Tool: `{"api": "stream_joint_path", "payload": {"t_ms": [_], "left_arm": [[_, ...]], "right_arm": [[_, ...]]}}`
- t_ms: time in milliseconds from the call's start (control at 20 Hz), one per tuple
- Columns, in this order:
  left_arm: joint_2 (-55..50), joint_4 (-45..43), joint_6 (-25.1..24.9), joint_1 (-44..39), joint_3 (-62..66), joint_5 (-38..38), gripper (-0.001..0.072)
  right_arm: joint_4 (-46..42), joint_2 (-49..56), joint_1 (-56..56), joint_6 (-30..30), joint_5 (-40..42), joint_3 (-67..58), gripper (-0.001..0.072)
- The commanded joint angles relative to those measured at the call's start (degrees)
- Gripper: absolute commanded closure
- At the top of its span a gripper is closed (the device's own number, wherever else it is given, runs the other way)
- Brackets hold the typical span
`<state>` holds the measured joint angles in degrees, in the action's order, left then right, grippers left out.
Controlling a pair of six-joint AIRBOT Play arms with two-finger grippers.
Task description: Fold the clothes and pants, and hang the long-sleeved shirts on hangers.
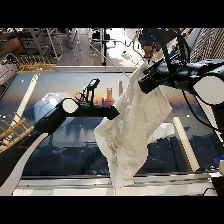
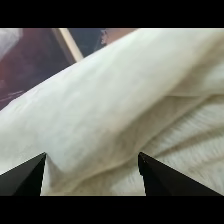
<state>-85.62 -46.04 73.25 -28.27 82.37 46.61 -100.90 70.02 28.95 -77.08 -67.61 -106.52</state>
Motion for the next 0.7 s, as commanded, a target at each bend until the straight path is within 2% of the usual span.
{"api": "stream_joint_path", "payload": {"t_ms": [0,50,150,250,300,350,400,450,500,600,650], "left_arm": [[1.97,-7.13,0.24,-2.71,-0.35,1.97,0.0082],[1.03,-8.11,0.90,-3.87,-0.96,0.02,0.0082],[-2.14,-12.02,7.06,-4.96,-1.33,-6.64,0.0083],[-5.46,-12.44,11.34,-4.44,-1.33,-14.95,0.0083],[-6.88,-12.46,12.98,-3.80,-1.33,-18.73,0.0125],[-7.82,-12.28,14.53,-2.89,-1.31,-21.16,0.0209],[-8.11,-12.26,15.06,-1.95,-1.31,-22.43,0.0386],[-7.82,-12.26,14.91,-0.81,-1.31,-22.43,0.0638],[-7.15,-12.28,14.40,0.22,-1.31,-22.32,0.0692],[-4.13,-12.24,9.70,2.54,-1.31,-20.48,0.0691],[-1.92,-12.24,5.57,3.89,-1.31,-18.67,0.0692]], "right_arm": [[0.22,0.02,0.02,-0.04,-0.28,-0.02,0.0682],[0.28,0.02,0.02,-0.04,-0.28,-0.02,0.0682],[1.09,0.02,0.02,-0.04,-0.63,-0.02,0.0681],[3.13,0.02,0.02,0.07,-1.49,-0.02,0.0681],[4.44,0.02,0.02,0.11,-2.10,-0.02,0.0681],[5.29,0.02,0.02,0.22,-2.64,-0.02,0.0681],[5.75,0.02,0.02,0.24,-3.50,-0.02,0.0681],[5.77,0.02,0.02,0.33,-4.33,-0.02,0.0681],[5.77,0.02,0.02,1.11,-5.22,-0.02,0.0681],[5.53,0.02,0.00,1.79,-6.82,-0.02,0.0682],[5.55,0.02,0.00,2.56,-7.61,-0.02,0.0682]]}}
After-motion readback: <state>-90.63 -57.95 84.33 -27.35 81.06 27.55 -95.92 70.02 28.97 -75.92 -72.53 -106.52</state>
